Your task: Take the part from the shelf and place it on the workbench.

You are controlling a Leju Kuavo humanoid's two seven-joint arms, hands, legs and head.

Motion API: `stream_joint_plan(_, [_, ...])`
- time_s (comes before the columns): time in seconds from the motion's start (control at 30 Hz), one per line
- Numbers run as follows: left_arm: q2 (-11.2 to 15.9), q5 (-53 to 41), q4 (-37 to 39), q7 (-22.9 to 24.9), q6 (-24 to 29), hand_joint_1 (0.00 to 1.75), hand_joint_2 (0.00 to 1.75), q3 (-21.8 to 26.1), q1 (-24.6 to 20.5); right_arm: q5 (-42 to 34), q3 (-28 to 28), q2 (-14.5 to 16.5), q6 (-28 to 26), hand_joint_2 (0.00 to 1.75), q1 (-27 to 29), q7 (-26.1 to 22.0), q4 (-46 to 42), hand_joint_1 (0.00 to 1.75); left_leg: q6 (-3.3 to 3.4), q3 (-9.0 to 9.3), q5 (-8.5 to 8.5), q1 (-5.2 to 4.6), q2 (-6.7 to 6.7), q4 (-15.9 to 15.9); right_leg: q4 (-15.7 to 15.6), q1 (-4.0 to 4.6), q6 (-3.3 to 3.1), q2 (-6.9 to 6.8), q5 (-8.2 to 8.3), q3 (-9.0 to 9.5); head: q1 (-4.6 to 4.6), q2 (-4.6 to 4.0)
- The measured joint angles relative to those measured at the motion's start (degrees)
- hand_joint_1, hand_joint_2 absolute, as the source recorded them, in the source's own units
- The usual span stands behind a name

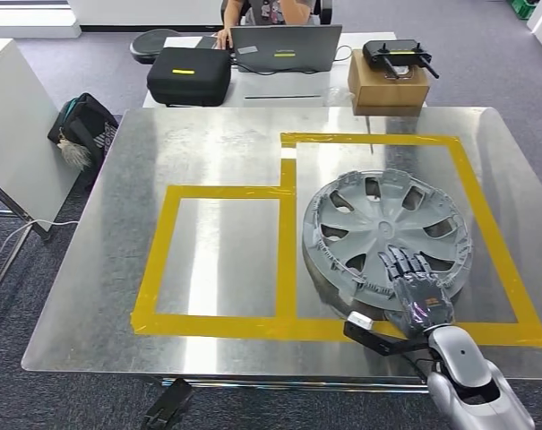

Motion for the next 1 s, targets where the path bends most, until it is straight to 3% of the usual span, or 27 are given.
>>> stream_joint_plan(0.13, [0.03, 0.05, 0.0, 0.0, -0.2, 0.0, 0.0, 0.02, 0.02, -0.26, -0.14, 0.0, 0.03, 1.75, 0.18, 0.21, -0.02, 0.0, 0.06, -0.02, 0.09, -0.12, 0.0, 0.15, -0.29, -0.17, 0.26, -0.02, 0.37, 0.13, 0.0, 0.0])
stream_joint_plan(0.23, [0.07, 0.18, 0.0, -0.02, -0.34, 0.0, 0.0, 0.04, -0.01, -1.04, -0.35, 0.0, -0.22, 1.75, 0.39, 0.05, -0.3, 0.0, 1.17, 0.28, 1.29, -0.08, 0.09, -0.86, -1.52, -0.33, 1.3, 0.02, 1.31, 0.42, -0.02, 0.0])
stream_joint_plan(0.27, [0.02, 0.28, 0.0, -0.04, -0.39, 0.0, 0.0, 0.05, -0.05, -1.69, -0.49, 0.0, -0.38, 1.75, 0.58, -0.23, -0.45, 0.0, 1.48, 0.57, 2.05, 0.13, 0.16, -1.9, -1.29, -0.23, 1.51, 0.05, 0.89, 0.13, 0.06, 0.0])
stream_joint_plan(0.33, [-0.03, 0.49, 0.0, -0.11, -0.5, 0.0, 0.0, 0.09, -0.08, -3.75, -0.69, 0.01, -0.61, 1.75, 1.2, -1.2, -0.62, 0.0, 1.63, 0.91, 3.11, 0.61, 0.33, -3.38, 3.2, -0.25, 1.97, 0.02, -1.88, -2.17, 0.3, 0.0])
stream_joint_plan(0.4, [-0.04, 0.62, 0.0, -0.16, -0.58, 0.0, 0.0, 0.14, 0.04, -6.23, -0.75, 0.04, -0.78, 1.75, 1.99, -2.26, -0.74, 0.0, 1.65, 0.68, 3.28, 0.74, 0.35, -3.39, 10.98, -0.66, 2.65, -0.01, -4.99, -5.59, 0.4, 0.0])
stream_joint_plan(0.43, [-0.04, 0.65, 0.0, -0.17, -0.62, 0.0, 0.0, 0.18, 0.15, -7.27, -0.82, 0.07, -0.88, 1.75, 2.39, -2.68, -0.86, 0.0, 1.54, 0.6, 3.21, 0.83, 0.36, -3.22, 13.32, -0.92, 2.98, -0.02, -5.43, -6.58, 0.37, 0.0])
stream_joint_plan(0.47, [-0.05, 0.66, 0.0, -0.19, -0.63, 0.0, 0.0, 0.23, 0.23, -8.01, -0.92, 0.09, -0.97, 1.75, 2.7, -2.99, -1.01, 0.0, 1.32, 0.55, 3.07, 1.0, 0.35, -2.98, 13.48, -1.17, 3.34, -0.05, -4.85, -6.51, 0.37, 0.0])
stream_joint_plan(0.5, [-0.06, 0.67, 0.0, -0.23, -0.65, 0.0, 0.0, 0.3, 0.28, -8.48, -1.05, 0.11, -1.05, 1.75, 2.89, -3.21, -1.18, 0.0, 0.96, 0.49, 2.84, 1.26, 0.31, -2.6, 11.23, -1.46, 3.76, -0.1, -3.33, -5.24, 0.37, 0.0])
stream_joint_plan(0.57, [0.05, 0.68, -0.01, -0.31, -0.66, 0.0, 0.0, 0.43, 0.26, -8.9, -1.27, 0.23, -1.11, 1.75, 2.95, -3.45, -1.44, 0.0, -0.19, 0.07, 2.08, 1.66, 0.19, -1.27, 3.76, -1.97, 4.7, -0.09, -0.7, -1.04, 0.59, 0.0])
stream_joint_plan(0.63, [0.2, 0.68, -0.03, -0.39, -0.65, 0.0, 0.0, 0.51, 0.18, -9.14, -1.46, 0.44, -1.28, 1.75, 2.9, -3.54, -1.8, 0.0, -1.15, -0.79, 1.52, 1.59, 0.05, 0.11, 0.04, -2.13, 4.07, 0.25, -0.37, 0.94, 0.72, 0.0])
stream_joint_plan(0.73, [0.23, 0.68, -0.04, -0.49, -0.64, 0.0, 0.0, 0.56, 0.2, -9.29, -1.57, 0.68, -1.49, 1.75, 2.88, -3.62, -2.36, 0.0, -1.77, -1.64, 1.45, 1.59, 0.0, 0.75, 0.69, -1.94, 1.82, 0.49, -0.44, 0.01, 0.04, 0.0])
stream_joint_plan(0.77, [0.23, 0.68, -0.04, -0.5, -0.64, 0.0, 0.0, 0.56, 0.2, -9.3, -1.57, 0.71, -1.52, 1.75, 2.84, -3.63, -2.51, 0.0, -1.93, -2.06, 0.78, 1.65, 0.05, 1.41, 0.79, -1.89, 1.3, 0.43, -0.27, -0.31, -0.05, 0.0])
stream_joint_plan(0.83, [0.22, 0.68, -0.04, -0.51, -0.64, 0.0, 0.0, 0.56, 0.14, -9.3, -1.58, 0.74, -1.57, 1.75, 2.77, -3.66, -2.77, 0.0, -2.02, -4.3, -2.93, 1.6, 0.13, 6.27, 0.75, -1.82, 0.38, 0.21, 0.32, -1.13, -0.24, 0.0])
stream_joint_plan(0.9, [0.21, 0.68, -0.04, -0.52, -0.64, 0.0, 0.0, 0.56, 0.13, -9.3, -1.58, 0.76, -1.58, 1.75, 2.74, -3.66, -2.86, 0.0, -1.84, -7.77, -7.6, 1.48, 0.16, 14.49, 0.73, -1.63, -0.07, 0.01, 1.1, -2.26, -0.34, 0.0])
stream_joint_plan(0.93, [0.2, 0.68, -0.04, -0.52, -0.64, 0.0, 0.0, 0.56, 0.17, -9.31, -1.59, 0.77, -1.58, 1.75, 2.74, -3.66, -2.86, 0.0, -1.71, -8.82, -8.8, 1.44, 0.16, 17.42, 0.74, -1.52, -0.14, -0.05, 1.55, -2.86, -0.34, 0.0])
stream_joint_plan(0.97, [0.2, 0.68, -0.04, -0.52, -0.64, 0.0, 0.0, 0.56, 0.22, -9.43, -1.6, 0.78, -1.6, 1.75, 2.74, -3.68, -2.88, 0.0, -1.52, -8.87, -8.87, 1.4, 0.16, 18.34, 0.74, -1.44, -0.14, -0.08, 2.03, -3.43, -0.33, 0.0])
stream_joint_plan(1.0, [0.2, 0.72, -0.04, -0.54, -0.64, 0.0, 0.0, 0.57, 0.24, -9.77, -1.61, 0.79, -1.64, 1.75, 2.76, -3.82, -2.96, 0.0, -1.27, -7.68, -7.87, 1.33, 0.17, 16.8, 0.74, -1.4, -0.06, -0.08, 2.55, -4.01, -0.32, 0.0])
